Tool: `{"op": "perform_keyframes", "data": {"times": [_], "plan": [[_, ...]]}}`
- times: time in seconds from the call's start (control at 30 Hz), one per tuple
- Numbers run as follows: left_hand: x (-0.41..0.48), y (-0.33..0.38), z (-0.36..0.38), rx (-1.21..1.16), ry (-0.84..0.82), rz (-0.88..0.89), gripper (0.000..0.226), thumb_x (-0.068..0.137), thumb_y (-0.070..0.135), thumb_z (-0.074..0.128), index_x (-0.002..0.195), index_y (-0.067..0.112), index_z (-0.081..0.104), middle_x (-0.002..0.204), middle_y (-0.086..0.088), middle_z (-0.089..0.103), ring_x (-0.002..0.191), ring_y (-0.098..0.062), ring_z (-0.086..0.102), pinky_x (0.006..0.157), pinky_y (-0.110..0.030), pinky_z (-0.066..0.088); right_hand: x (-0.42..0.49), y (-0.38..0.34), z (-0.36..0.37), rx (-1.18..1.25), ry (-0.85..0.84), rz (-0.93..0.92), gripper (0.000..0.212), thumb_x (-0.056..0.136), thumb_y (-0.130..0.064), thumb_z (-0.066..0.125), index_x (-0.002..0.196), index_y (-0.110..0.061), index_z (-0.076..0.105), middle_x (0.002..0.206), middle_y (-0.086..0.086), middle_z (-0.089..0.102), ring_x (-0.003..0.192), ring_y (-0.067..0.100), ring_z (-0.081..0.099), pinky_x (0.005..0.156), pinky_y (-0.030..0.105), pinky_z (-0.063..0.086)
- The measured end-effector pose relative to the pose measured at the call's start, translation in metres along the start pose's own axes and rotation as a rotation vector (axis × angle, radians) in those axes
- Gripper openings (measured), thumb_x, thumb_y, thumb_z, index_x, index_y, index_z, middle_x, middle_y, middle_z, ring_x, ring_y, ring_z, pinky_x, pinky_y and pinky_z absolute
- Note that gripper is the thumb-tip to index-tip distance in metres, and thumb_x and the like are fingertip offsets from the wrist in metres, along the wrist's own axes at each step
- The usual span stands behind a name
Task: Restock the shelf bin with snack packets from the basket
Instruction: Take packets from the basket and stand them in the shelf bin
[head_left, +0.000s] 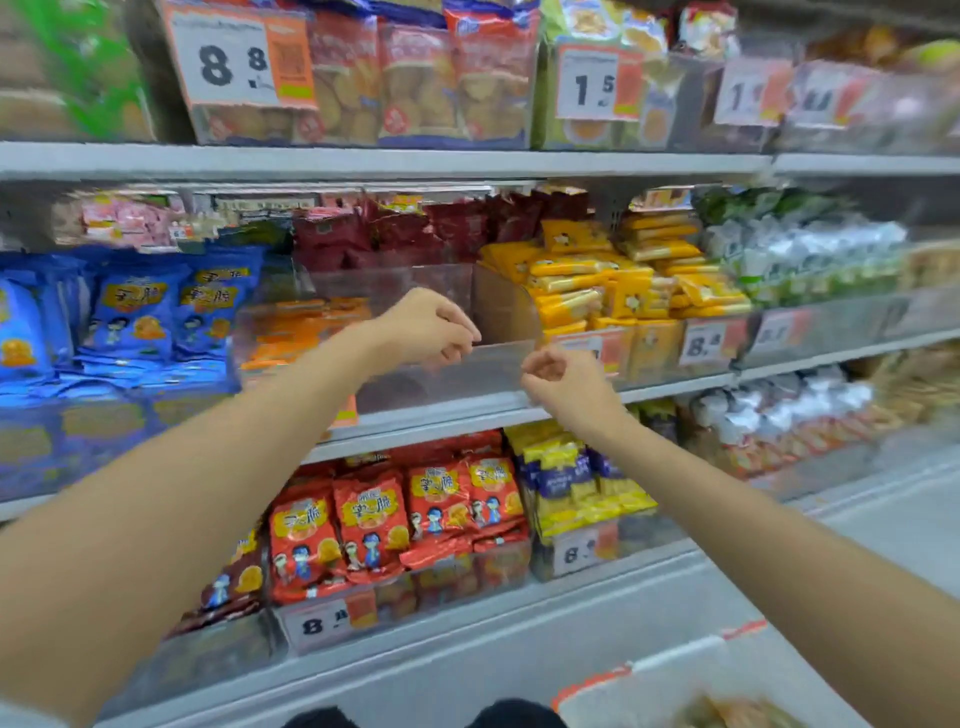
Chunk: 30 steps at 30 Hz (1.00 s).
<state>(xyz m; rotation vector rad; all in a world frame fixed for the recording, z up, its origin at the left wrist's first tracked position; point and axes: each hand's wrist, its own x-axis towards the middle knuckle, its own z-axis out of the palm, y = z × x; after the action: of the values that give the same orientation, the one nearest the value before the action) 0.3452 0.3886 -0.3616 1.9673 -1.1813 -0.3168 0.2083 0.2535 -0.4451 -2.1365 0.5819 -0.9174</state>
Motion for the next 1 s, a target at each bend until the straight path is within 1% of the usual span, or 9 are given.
{"op": "perform_keyframes", "data": {"times": [0.37,0.47,0.53,0.63,0.7,0.83,0.87,0.93,1.0], "plan": [[-0.031,-0.047,0.306,-0.124,-0.553,-0.174,0.015,0.090,0.000,0.059,0.079,0.010,0.064,0.052,0.008,0.062,0.041,0.003,0.052,0.044,-0.012,0.039,-0.190,0.219,-0.057,-0.069,-0.157,0.508,0.013,0.078,0.003,0.068,0.083,-0.009,0.069,0.069,0.008,0.064,0.047,0.000,0.055,0.053,0.019,0.045],[-0.051,-0.077,0.370,-0.198,-0.670,-0.328,0.014,0.090,0.001,0.060,0.078,0.009,0.062,0.060,0.004,0.064,0.047,-0.002,0.055,0.048,-0.013,0.042,-0.238,0.267,-0.063,-0.114,-0.184,0.660,0.016,0.077,0.001,0.069,0.090,-0.007,0.072,0.075,0.009,0.066,0.066,0.015,0.060,0.069,0.032,0.051],[-0.065,-0.100,0.404,-0.207,-0.733,-0.422,0.008,0.091,0.005,0.060,0.087,0.008,0.065,0.072,-0.001,0.066,0.053,-0.004,0.059,0.054,-0.015,0.046,-0.269,0.294,-0.064,-0.206,-0.258,0.758,0.018,0.078,-0.005,0.071,0.096,-0.007,0.073,0.082,0.005,0.067,0.073,0.009,0.058,0.082,0.029,0.047],[-0.083,-0.134,0.441,-0.240,-0.801,-0.563,0.011,0.095,0.007,0.057,0.103,0.005,0.064,0.077,-0.004,0.066,0.053,-0.005,0.061,0.050,-0.015,0.048,-0.311,0.341,-0.056,-0.241,-0.371,0.927,0.024,0.084,-0.011,0.071,0.107,-0.005,0.071,0.091,0.004,0.063,0.084,0.011,0.056,0.073,0.018,0.040],[-0.089,-0.151,0.457,-0.169,-0.848,-0.588,0.014,0.092,0.006,0.059,0.103,-0.001,0.065,0.080,-0.009,0.066,0.061,-0.014,0.060,0.050,-0.017,0.046,-0.334,0.370,-0.040,-0.290,-0.435,1.030,0.026,0.086,-0.018,0.070,0.109,-0.007,0.070,0.104,0.009,0.067,0.096,0.019,0.059,0.081,0.024,0.046],[-0.087,-0.162,0.474,-0.161,-0.843,-0.617,0.013,0.086,0.000,0.063,0.099,0.001,0.068,0.082,-0.013,0.066,0.059,-0.014,0.059,0.050,-0.019,0.048,-0.371,0.411,0.015,-0.433,-0.709,1.170,0.021,0.091,-0.024,0.058,0.078,-0.008,0.059,0.080,0.008,0.056,0.095,0.024,0.064,0.088,0.032,0.049],[-0.086,-0.161,0.477,-0.193,-0.849,-0.625,0.014,0.087,-0.001,0.062,0.100,0.002,0.067,0.080,-0.012,0.065,0.056,-0.011,0.058,0.048,-0.017,0.048,-0.379,0.421,0.032,-0.434,-0.758,1.185,0.018,0.090,-0.024,0.059,0.090,-0.006,0.061,0.089,0.009,0.058,0.098,0.024,0.062,0.085,0.031,0.048],[-0.083,-0.159,0.483,-0.253,-0.837,-0.621,0.015,0.088,-0.001,0.061,0.102,0.001,0.066,0.081,-0.011,0.064,0.056,-0.009,0.059,0.048,-0.016,0.048,-0.394,0.432,0.058,-0.396,-0.787,1.233,0.059,0.090,-0.021,0.064,0.140,-0.002,0.041,0.128,0.015,0.054,0.120,0.030,0.054,0.094,0.033,0.047],[-0.079,-0.160,0.486,-0.315,-0.804,-0.634,0.015,0.087,-0.001,0.063,0.100,0.004,0.067,0.081,-0.010,0.064,0.054,-0.008,0.060,0.050,-0.016,0.050,-0.410,0.439,0.079,-0.553,-0.941,1.091,0.069,0.094,-0.016,0.058,0.150,0.000,0.022,0.142,0.016,0.045,0.128,0.032,0.047,0.103,0.032,0.042]]}}
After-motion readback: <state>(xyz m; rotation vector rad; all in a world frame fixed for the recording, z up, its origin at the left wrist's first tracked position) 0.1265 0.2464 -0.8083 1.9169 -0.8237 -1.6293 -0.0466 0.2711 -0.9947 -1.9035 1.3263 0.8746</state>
